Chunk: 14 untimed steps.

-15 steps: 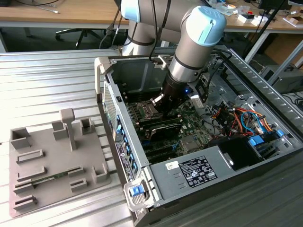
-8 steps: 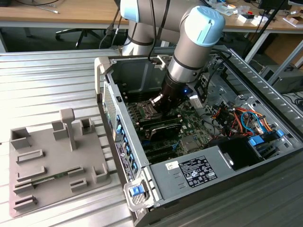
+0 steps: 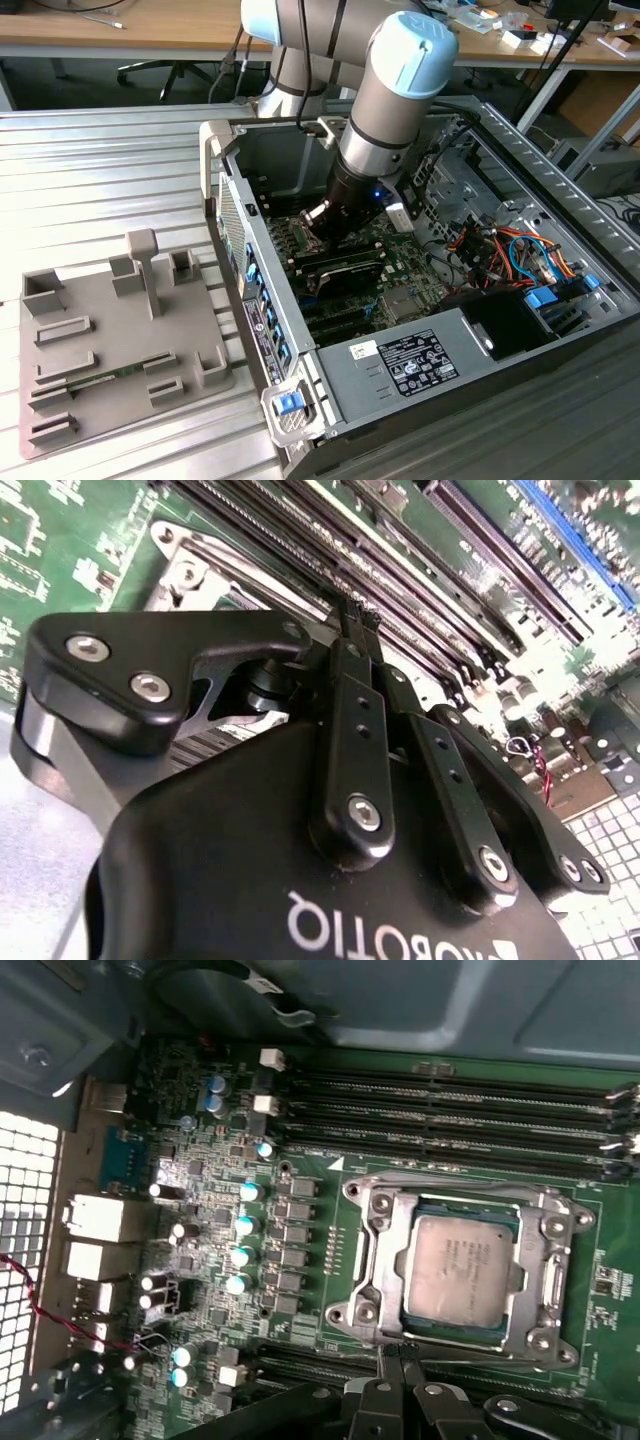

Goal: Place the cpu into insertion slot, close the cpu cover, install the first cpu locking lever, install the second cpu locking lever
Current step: 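Install the second cpu locking lever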

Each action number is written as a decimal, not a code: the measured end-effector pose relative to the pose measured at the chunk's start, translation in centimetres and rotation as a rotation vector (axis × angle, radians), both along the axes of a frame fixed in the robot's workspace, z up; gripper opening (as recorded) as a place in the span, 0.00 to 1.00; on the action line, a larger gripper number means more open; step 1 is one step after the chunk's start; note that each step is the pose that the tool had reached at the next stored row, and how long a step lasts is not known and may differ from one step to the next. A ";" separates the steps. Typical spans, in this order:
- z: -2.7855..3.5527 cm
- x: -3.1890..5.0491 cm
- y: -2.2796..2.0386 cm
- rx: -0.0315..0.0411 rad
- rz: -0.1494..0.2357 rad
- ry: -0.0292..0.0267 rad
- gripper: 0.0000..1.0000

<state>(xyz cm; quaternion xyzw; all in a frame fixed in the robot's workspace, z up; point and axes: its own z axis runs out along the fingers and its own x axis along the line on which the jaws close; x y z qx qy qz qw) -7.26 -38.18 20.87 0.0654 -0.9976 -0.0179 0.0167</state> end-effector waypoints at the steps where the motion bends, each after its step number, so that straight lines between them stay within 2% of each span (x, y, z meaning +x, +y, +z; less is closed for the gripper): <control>1: -0.04 -0.24 0.10 0.0001 0.000 -0.0001 0.11; 11: -0.19 -1.87 0.30 0.0025 0.009 0.0000 0.11; 14: -0.20 -2.11 0.38 0.0025 0.014 0.0000 0.11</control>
